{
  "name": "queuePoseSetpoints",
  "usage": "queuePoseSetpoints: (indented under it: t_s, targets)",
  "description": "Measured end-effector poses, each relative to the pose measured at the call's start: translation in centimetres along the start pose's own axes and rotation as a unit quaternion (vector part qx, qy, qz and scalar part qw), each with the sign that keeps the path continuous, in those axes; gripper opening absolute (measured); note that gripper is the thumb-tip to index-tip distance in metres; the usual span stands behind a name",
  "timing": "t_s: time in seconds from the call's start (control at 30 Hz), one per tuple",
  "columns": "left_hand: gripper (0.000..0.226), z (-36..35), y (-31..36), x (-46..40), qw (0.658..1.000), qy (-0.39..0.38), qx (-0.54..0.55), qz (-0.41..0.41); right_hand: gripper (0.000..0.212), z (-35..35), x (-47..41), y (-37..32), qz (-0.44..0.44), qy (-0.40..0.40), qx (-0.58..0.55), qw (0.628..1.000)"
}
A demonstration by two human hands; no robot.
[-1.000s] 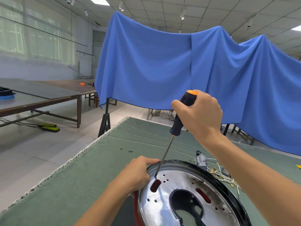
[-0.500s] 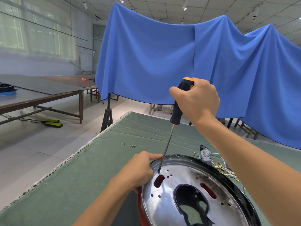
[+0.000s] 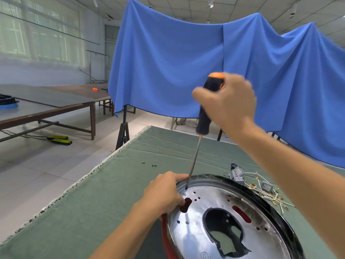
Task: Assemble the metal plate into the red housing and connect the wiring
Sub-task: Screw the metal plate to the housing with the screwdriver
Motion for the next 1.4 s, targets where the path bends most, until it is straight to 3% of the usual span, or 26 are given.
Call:
queuePoseSetpoints:
  t_s: [0.07,0.23,0.4,0.43,0.5,0.6,0.67,0.73,0.8,1.03,1.23,1.4]
  targets:
    - [0.066,0.0,0.1,0.1,1.0,-0.001,0.005,-0.002,0.026,2.0,-1.7,0.0,-0.013,0.038,-0.018,0.999]
    - [0.063,0.0,-0.3,0.1,0.999,-0.015,0.034,-0.008,0.022,3.6,-1.4,2.6,-0.057,0.04,-0.027,0.997]
    - [0.03,0.2,-0.8,0.4,0.984,-0.021,0.176,-0.033,0.032,4.3,2.0,6.7,-0.12,0.056,-0.15,0.98]
    - [0.024,0.4,-1.0,0.4,0.981,-0.02,0.19,-0.025,0.03,4.3,2.6,7.2,-0.13,0.047,-0.178,0.974]
    - [0.031,0.9,-2.1,-0.3,0.973,0.009,0.23,0.007,0.02,3.3,3.9,8.5,-0.163,-0.007,-0.24,0.957]
    - [0.022,1.8,-4.6,-1.7,0.955,0.111,0.267,0.066,0.018,0.8,6.6,10.8,-0.238,-0.09,-0.309,0.916]
    - [0.015,2.3,-6.4,-2.6,0.964,0.168,0.183,0.092,0.022,-0.7,8.6,12.2,-0.279,-0.11,-0.313,0.901]
    - [0.024,2.5,-7.9,-3.2,0.968,0.209,0.059,0.124,0.025,-1.9,10.5,13.4,-0.307,-0.117,-0.298,0.896]
    - [0.028,2.6,-8.5,-4.0,0.962,0.24,0.001,0.128,0.027,-2.9,11.9,14.5,-0.321,-0.121,-0.27,0.9]
    - [0.027,2.0,-7.2,-8.3,0.95,0.226,-0.202,0.079,0.027,-4.4,14.0,16.0,-0.292,-0.153,-0.196,0.924]
    - [0.014,2.1,-6.9,-10.3,0.932,0.225,-0.263,0.106,0.025,-4.9,14.5,16.5,-0.298,-0.155,-0.226,0.915]
    - [0.021,2.0,-6.8,-10.4,0.926,0.236,-0.275,0.109,0.024,-5.0,14.7,16.5,-0.278,-0.156,-0.208,0.925]
Point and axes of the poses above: each hand's wrist, its own x-axis away from the middle knuckle, its own z-axis out of the back of the hand, y = z × x, the point moved 7 cm from there along -x, towards the middle knuckle, and after that the axes turned 4 degrees about -y, right-handed, at the moved point
